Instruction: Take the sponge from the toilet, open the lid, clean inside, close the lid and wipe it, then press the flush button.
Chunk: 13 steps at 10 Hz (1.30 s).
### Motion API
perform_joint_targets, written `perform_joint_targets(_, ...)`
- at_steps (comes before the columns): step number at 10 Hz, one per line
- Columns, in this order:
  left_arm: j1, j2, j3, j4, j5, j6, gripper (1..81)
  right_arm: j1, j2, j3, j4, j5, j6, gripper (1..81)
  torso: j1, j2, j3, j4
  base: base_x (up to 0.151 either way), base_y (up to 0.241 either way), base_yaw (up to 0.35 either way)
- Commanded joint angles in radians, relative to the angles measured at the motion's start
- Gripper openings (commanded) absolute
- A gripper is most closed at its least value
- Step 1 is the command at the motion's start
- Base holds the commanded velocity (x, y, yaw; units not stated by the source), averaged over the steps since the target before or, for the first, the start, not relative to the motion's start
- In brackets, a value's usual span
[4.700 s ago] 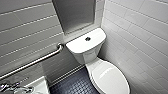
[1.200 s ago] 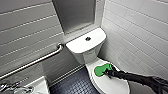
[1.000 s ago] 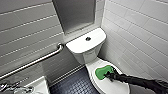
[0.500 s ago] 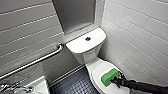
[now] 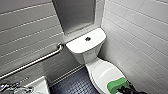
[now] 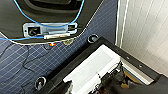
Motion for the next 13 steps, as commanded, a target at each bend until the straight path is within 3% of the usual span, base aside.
perform_joint_targets(1, 0.058, -0.003, 0.024, 0.001, 0.1, 0.014, 81.1, -0.051, -0.126, 0.123, -0.005, 0.026, -0.001, 1.0, 0.0, 0.0, 0.0, 0.0, 0.0, 0.0, 0.0)
perform_joint_targets(4, 0.059, 0.002, 0.025, 0.001, 0.108, 0.027, 81.1, -0.157, -0.221, 0.239, -0.022, 0.104, -0.007, 1.0, 0.0, 0.0, 0.0, 0.0, 0.0, 0.0, 0.0)
perform_joint_targets(8, 0.059, 0.014, 0.022, 0.001, 0.117, 0.04, 81.1, -0.231, -0.311, 0.352, -0.031, 0.13, -0.01, 1.0, 0.0, 0.0, 0.0, 0.0, 0.0, 0.0, 0.0)
perform_joint_targets(11, 0.058, 0.014, 0.022, 0.001, 0.116, 0.046, 81.1, -0.17, -0.348, 0.497, -0.04, 0.148, -0.015, 1.0, 0.0, 0.0, 0.0, 0.0, 0.0, 0.0, 0.0)
perform_joint_targets(13, 0.059, 0.014, 0.022, 0.001, 0.116, 0.049, 81.1, -0.084, -0.324, 0.525, -0.04, 0.138, -0.015, 1.0, 0.0, 0.0, 0.0, 0.0, 0.0, 0.0, 0.0)
